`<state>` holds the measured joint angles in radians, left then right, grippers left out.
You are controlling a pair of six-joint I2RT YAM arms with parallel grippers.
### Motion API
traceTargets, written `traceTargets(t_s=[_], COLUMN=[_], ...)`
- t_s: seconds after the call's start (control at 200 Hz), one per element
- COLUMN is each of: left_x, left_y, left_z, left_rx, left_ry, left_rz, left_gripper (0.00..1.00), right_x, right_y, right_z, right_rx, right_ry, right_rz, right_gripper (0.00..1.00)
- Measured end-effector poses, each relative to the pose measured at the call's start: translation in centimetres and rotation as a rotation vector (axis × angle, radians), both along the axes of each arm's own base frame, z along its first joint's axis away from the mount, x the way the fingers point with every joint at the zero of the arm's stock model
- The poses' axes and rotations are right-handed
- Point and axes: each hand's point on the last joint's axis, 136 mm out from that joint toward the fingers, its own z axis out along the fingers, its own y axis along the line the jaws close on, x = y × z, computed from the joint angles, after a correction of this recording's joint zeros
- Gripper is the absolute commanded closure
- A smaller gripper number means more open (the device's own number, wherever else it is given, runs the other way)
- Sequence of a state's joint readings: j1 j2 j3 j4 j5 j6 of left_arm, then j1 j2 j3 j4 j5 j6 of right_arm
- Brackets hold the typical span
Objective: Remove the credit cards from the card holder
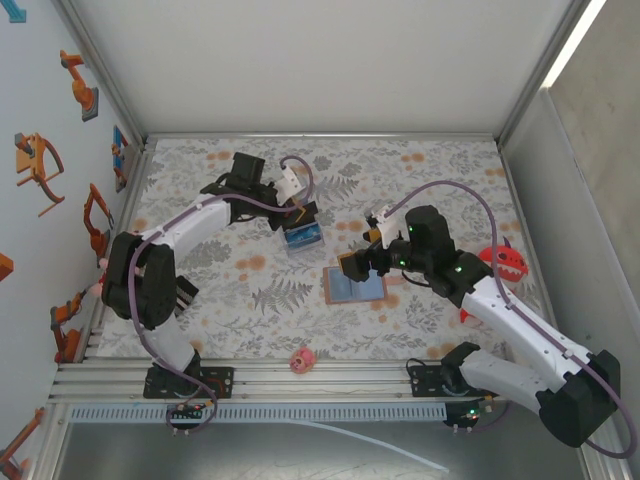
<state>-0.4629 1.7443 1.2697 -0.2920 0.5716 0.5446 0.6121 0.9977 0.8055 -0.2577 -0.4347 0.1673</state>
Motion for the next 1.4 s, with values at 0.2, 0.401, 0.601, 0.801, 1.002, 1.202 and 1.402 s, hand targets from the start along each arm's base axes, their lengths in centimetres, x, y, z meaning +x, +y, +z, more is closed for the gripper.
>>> traceTargets(t_s=[0.2, 0.401, 0.601, 0.801, 1.002, 1.202, 1.402], left_x=[1.2, 2.1, 2.6, 3.3, 3.4, 3.5, 3.6], left_y=[0.1, 0.4, 0.5, 0.3, 0.5, 0.6, 0.9], left_z=[-2.3, -3.7, -4.6, -4.7, -4.9, -5.1, -5.4], left_rx=[0.047, 0.093, 0.128, 0.14, 0.156, 0.169, 0.187], left_ry=[-0.013, -0.032, -0.048, -0.063, -0.062, -0.063, -0.062], left_rz=[0.014, 0.013, 0.004, -0.007, -0.006, -0.002, 0.01], left_gripper=[1.0, 1.0, 1.0, 0.95, 0.93, 0.86, 0.8], right_x=[0.3, 0.4, 0.4, 0.4, 0.4, 0.6, 0.8], right_y=[-0.2, -0.5, -0.5, -0.5, -0.6, -0.7, -0.7], right_z=[0.0, 0.3, 0.5, 0.5, 0.5, 0.4, 0.1], right_rx=[-0.008, -0.007, -0.005, -0.005, 0.0, -0.005, -0.006], right_ry=[-0.009, -0.022, -0.027, -0.026, -0.017, -0.018, -0.002], right_rz=[-0.021, -0.032, -0.035, -0.036, -0.046, -0.061, -0.068], right_gripper=[0.01, 0.01, 0.01, 0.01, 0.01, 0.01, 0.01])
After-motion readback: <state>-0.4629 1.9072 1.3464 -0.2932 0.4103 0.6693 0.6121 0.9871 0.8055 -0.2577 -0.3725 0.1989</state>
